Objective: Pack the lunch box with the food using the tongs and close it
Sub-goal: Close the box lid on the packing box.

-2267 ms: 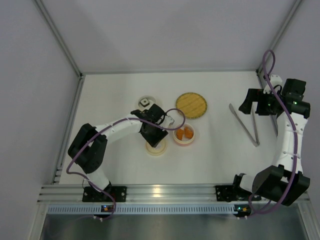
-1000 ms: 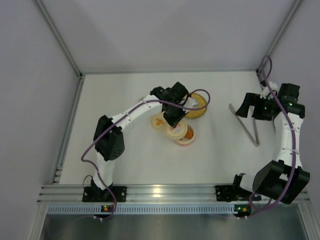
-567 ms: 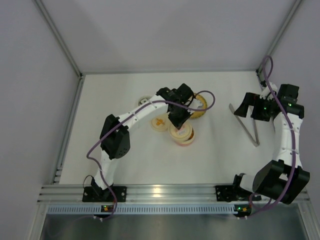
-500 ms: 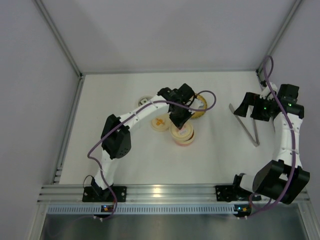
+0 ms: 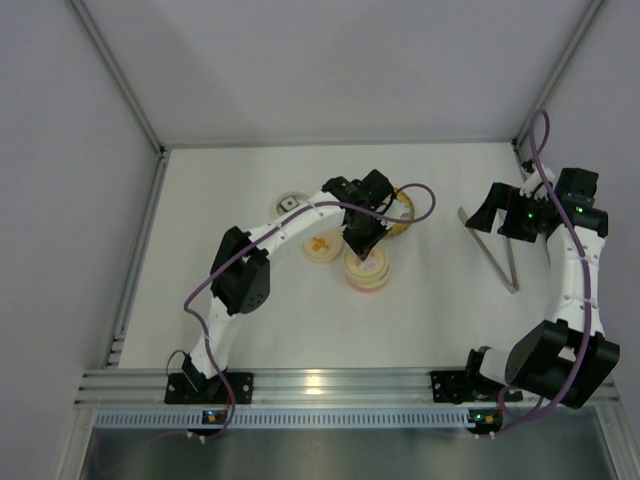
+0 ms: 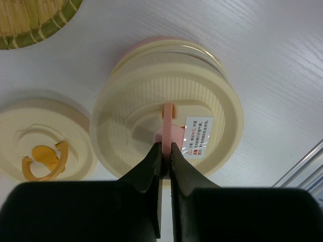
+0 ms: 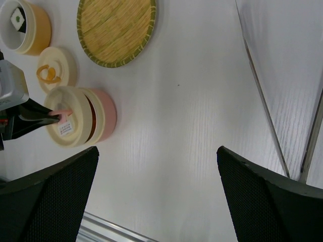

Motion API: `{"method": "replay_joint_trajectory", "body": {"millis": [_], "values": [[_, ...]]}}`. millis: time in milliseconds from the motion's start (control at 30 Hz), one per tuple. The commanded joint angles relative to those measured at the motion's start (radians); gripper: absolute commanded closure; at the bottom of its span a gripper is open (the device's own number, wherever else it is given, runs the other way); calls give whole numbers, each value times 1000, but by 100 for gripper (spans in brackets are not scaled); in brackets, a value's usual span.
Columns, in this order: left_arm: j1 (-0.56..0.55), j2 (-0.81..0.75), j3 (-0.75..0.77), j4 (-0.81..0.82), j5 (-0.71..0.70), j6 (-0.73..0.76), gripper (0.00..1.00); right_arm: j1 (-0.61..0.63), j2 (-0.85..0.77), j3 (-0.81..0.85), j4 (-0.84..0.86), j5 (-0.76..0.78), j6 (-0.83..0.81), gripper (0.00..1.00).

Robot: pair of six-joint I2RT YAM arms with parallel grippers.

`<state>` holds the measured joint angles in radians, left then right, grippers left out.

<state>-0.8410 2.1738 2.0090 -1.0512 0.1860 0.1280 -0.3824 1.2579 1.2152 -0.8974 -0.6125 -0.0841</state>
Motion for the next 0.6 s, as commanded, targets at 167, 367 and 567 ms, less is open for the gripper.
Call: {"method": "replay_joint_trajectory", "body": {"millis": [167, 367, 567], "values": [[-18, 14, 59, 26, 4, -13, 100, 5, 6, -16, 81, -44, 17, 1], [-26, 34, 71, 23, 4, -16, 100, 5, 8, -16, 86, -44, 18, 1], [-26, 44, 70, 26, 1, -19, 100, 5, 6, -17, 87, -47, 21, 1]]}}
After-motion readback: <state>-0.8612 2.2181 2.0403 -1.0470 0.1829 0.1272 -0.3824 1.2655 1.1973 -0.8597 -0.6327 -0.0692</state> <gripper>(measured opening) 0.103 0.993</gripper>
